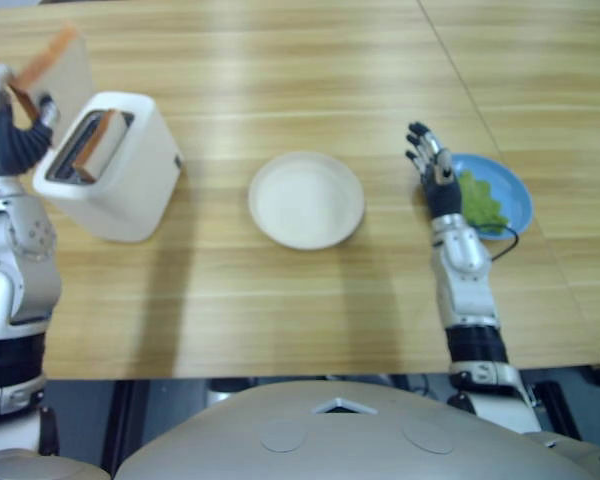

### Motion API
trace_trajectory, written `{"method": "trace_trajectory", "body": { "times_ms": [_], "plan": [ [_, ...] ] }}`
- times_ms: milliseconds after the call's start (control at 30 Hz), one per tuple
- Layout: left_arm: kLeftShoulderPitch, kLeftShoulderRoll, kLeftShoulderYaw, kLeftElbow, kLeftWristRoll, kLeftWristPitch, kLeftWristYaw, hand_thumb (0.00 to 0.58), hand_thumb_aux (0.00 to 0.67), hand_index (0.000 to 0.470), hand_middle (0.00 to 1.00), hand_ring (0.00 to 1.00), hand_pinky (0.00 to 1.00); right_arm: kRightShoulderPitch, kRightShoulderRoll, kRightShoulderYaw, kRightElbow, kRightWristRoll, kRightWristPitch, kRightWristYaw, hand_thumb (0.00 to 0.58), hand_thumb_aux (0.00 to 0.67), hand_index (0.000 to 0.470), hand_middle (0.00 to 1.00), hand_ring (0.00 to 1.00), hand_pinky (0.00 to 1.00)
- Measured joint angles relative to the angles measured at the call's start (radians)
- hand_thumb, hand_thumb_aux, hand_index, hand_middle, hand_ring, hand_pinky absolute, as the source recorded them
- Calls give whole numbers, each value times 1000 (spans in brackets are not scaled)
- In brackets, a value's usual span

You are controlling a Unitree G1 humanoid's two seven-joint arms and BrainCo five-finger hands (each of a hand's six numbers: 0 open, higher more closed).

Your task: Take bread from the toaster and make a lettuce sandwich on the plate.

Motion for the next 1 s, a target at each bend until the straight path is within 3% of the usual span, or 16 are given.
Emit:
{"method": "trace_trajectory", "body": {
  "times_ms": [100, 300, 367, 533, 767, 1000],
  "plan": [
    [-59, -54, 30, -64, -121, -65, -24, 580, 670, 460, 1000, 1000, 1000, 6, 2, 0, 0, 0, 1, -2, 0, 0, 0, 0, 0, 0],
    [-125, -301, -206, -12, -353, -121, -196, 580, 670, 460, 1000, 1000, 1000, 4, 8, 3, 0, 0, 2, -3, 0, 0, 0, 0, 0, 0],
    [-138, -437, -320, 101, -457, -127, -286, 580, 670, 460, 1000, 1000, 1000, 4, 9, 3, 1, 0, 3, -3, 0, 0, 0, 0, 0, 0],
    [-167, -600, -458, 432, -584, -138, -433, 580, 670, 460, 1000, 1000, 1000, 5, 7, 2, 0, 0, 9, -2, 0, 0, 0, 0, 0, 0],
    [-307, -640, -508, 956, -561, -211, -470, 580, 670, 460, 1000, 1000, 1000, 15, 7, 2, -4, 0, 16, -1, 0, 0, 0, 0, 0, 0],
    [-384, -623, -544, 1101, -500, -257, -465, 580, 670, 460, 1000, 1000, 1000, 16, 6, 2, -7, 0, 18, -1, 0, 0, 0, 0, 0, 0]
  ]
}}
